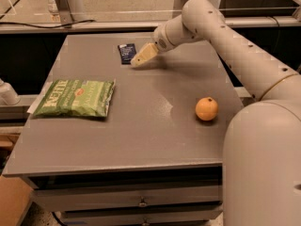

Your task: Move rxbar blueberry near green jalapeno chip bag

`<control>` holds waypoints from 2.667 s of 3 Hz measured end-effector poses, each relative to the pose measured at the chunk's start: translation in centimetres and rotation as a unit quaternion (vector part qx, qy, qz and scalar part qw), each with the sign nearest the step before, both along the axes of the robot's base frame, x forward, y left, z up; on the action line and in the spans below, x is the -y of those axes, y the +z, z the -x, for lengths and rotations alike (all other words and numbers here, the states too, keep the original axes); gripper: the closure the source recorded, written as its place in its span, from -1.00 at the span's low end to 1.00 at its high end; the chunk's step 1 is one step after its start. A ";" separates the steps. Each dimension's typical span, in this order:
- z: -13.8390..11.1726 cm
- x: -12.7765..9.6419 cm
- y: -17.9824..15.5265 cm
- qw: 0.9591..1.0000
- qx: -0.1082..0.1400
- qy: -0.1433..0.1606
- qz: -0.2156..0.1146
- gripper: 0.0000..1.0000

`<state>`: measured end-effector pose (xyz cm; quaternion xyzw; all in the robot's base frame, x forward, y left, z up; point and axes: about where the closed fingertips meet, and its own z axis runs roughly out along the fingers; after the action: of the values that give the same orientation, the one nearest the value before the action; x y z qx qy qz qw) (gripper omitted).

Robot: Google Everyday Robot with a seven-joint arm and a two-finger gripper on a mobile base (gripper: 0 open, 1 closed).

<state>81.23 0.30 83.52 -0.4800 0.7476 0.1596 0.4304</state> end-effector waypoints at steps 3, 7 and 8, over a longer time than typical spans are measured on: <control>0.6 -2.2 0.3 1.000 -0.016 0.011 -0.021 -0.20; 1.2 -1.5 0.5 0.999 -0.034 0.001 -0.021 0.66; 1.2 -1.8 0.4 0.999 -0.041 0.004 -0.020 0.17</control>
Offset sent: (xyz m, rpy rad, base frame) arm -0.0082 0.0222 0.0046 0.0473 0.0350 0.0241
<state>80.06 2.07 83.88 -0.4674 0.7594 0.1956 0.4082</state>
